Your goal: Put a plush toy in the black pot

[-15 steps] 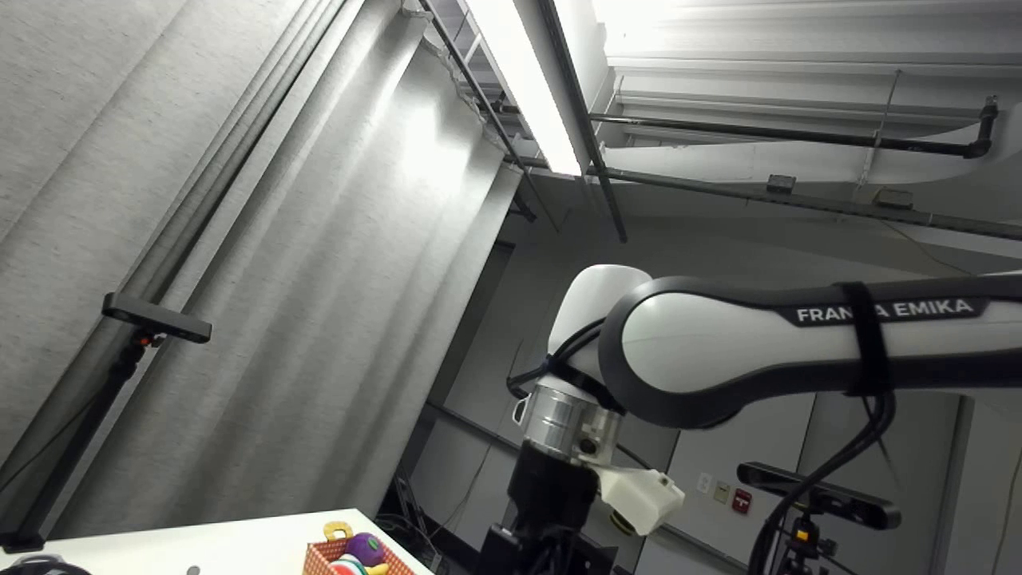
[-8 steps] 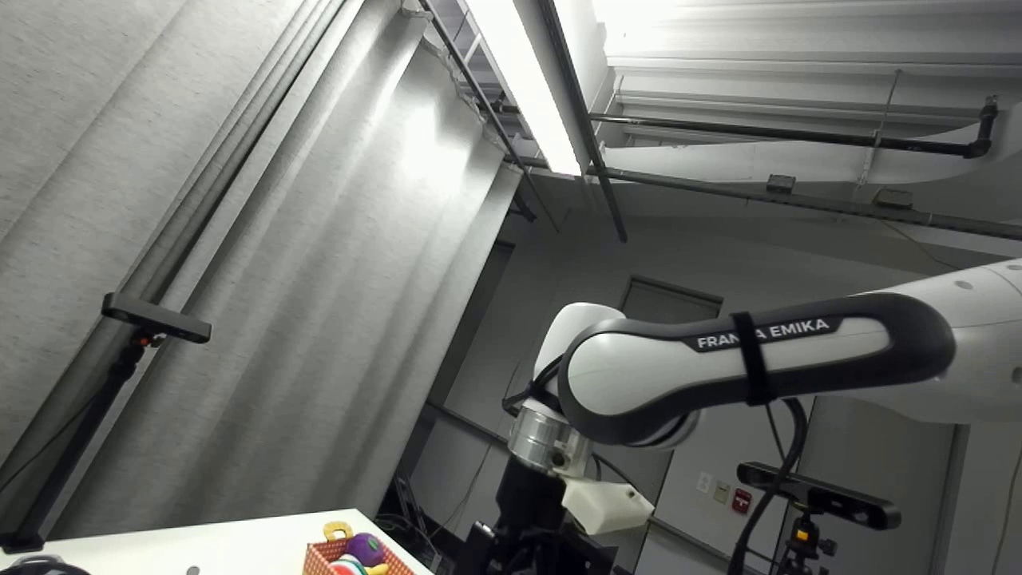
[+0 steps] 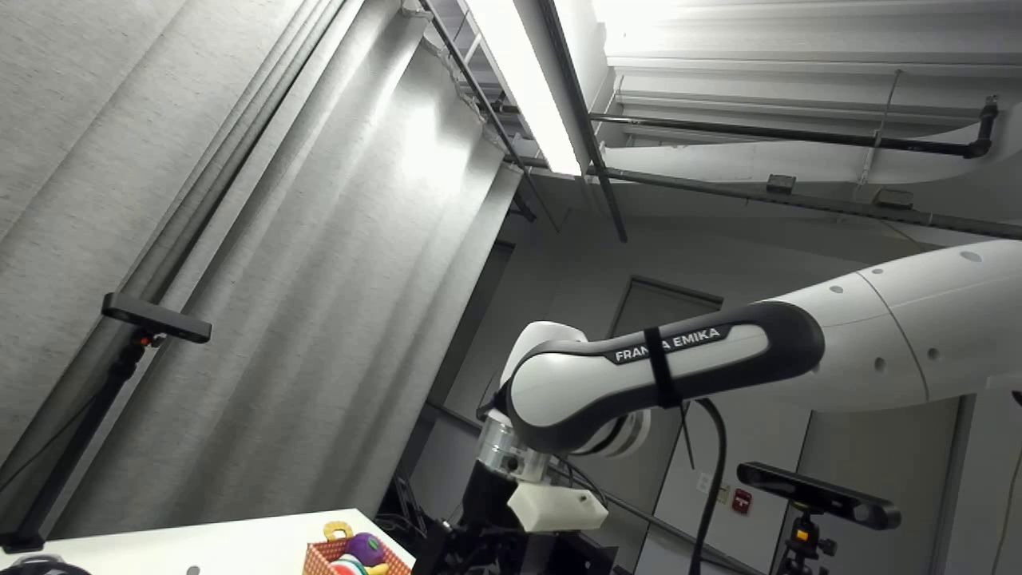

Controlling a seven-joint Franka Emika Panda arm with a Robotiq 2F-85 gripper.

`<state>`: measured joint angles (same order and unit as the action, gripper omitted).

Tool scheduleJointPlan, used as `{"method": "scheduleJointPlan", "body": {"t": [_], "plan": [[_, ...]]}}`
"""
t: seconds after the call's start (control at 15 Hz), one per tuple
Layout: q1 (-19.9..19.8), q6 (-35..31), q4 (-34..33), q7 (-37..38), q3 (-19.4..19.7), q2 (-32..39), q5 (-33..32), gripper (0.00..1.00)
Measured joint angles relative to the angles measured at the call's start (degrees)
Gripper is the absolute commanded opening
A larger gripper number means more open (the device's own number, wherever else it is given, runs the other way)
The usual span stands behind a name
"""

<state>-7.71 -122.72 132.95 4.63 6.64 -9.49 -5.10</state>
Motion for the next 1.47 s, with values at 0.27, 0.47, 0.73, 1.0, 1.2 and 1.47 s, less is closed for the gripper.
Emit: {"method": "scheduleJointPlan", "body": {"t": [0.27, 0.47, 0.73, 1.0, 1.2, 1.47], "plan": [[0.0, 0.0, -1.07, 0.18, 0.0, 1.14, 0.03, 1.0], [0.0, 0.0, -1.1, 0.19, -0.01, 1.15, 0.01, 1.0], [-0.03, -0.42, -1.1, 1.03, 0.14, 2.22, -0.11, 1.0], [-0.14, -3.66, -1.74, 3.58, 0.76, 5.8, -0.03, 1.0], [-0.26, -5.97, -3.26, 5.77, 1.39, 9.36, 0.36, 1.0], [-0.46, -8.81, -5.49, 8.29, 2.37, 14.2, 3.5, 1.0]]}}
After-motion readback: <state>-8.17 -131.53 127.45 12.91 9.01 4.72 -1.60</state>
